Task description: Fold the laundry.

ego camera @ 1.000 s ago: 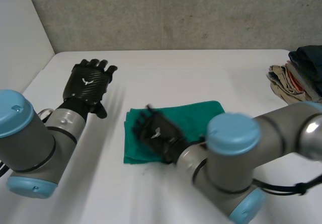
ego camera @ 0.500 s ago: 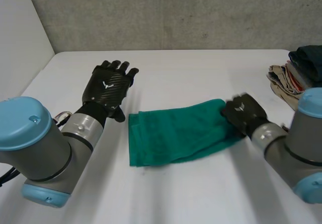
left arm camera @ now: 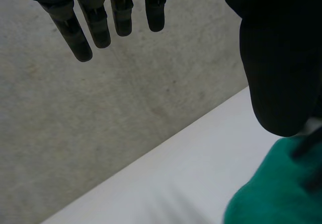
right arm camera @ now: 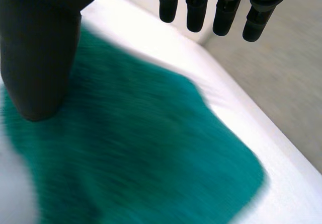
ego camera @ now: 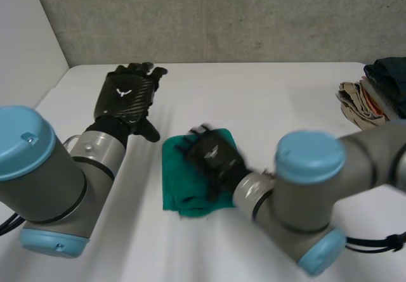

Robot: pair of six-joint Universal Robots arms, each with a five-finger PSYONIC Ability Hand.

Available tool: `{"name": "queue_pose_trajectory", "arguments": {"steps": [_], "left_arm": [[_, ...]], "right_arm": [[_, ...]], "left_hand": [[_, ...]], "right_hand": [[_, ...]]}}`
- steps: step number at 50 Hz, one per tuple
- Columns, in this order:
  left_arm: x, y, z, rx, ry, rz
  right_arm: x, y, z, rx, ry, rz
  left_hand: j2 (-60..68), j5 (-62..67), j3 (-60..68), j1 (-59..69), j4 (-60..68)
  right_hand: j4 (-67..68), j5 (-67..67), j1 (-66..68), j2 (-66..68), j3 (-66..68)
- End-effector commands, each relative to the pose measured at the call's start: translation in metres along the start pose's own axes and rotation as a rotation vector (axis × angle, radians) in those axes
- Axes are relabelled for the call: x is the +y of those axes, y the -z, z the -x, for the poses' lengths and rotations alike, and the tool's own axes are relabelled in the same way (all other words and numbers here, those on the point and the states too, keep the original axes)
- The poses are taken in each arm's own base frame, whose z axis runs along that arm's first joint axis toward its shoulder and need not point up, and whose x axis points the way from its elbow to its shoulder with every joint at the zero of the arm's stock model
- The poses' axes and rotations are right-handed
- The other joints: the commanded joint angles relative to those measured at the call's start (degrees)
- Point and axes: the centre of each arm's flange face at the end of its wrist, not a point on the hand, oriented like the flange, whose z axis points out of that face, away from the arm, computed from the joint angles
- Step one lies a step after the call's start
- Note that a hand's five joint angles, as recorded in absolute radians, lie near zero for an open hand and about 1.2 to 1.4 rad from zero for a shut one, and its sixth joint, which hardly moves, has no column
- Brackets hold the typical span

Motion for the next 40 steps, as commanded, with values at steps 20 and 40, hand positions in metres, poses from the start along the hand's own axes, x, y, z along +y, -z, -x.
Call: {"name": "queue_pose_trajectory", "arguments": {"steps": [20, 40], "left_arm": [[0.082, -0.013, -0.058, 0.038, 0.042, 0.487], [-0.008, -0.019, -0.033, 0.126, -0.048, 0.214]], "right_arm": [[0.047, -0.027, -0.077, 0.068, -0.538, 0.333], [-0.023, -0.001, -0.085, 0.242, 0.022, 0.154]], "left_hand": [[3.2, 2.47, 2.76, 3.03, 3.34], [-1.0, -1.73, -1.45, -1.18, -0.86]], "right_hand": [[-2.14, -2.41, -2.67, -2.23, -2.08], [-2.14, -2.41, -2.67, -2.23, -2.08]]}}
